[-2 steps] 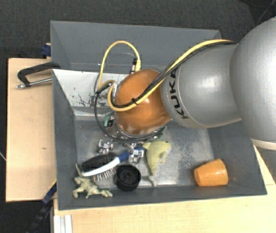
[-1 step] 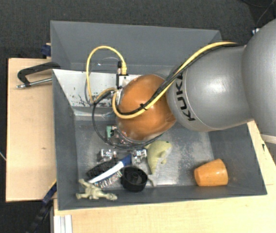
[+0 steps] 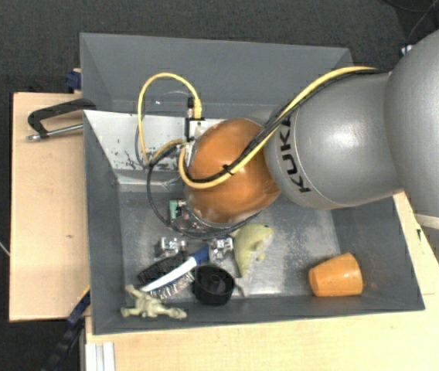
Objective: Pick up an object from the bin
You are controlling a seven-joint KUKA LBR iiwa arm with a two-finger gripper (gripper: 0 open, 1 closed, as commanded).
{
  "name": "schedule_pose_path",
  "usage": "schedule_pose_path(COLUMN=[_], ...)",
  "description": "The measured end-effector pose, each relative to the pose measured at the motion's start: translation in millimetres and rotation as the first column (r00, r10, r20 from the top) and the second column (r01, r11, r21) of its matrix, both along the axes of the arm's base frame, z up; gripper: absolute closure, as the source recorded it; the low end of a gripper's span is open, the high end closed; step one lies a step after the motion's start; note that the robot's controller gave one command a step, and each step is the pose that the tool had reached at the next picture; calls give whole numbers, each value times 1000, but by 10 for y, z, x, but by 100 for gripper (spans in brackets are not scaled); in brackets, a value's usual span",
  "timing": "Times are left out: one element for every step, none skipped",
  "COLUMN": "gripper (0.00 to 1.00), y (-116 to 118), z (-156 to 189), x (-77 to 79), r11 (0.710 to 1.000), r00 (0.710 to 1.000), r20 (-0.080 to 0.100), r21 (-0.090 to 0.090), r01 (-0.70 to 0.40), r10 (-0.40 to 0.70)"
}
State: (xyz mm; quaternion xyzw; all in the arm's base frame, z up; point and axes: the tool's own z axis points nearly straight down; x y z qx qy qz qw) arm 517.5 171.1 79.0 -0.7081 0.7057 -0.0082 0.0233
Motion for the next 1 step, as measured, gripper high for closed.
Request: schedule_pose_path(gripper=[100], y=[6], z=[134], x=[81], r11=[1000], r00=[1000], r20=[-18], r21=[-10], r01=[12], r10=[-12])
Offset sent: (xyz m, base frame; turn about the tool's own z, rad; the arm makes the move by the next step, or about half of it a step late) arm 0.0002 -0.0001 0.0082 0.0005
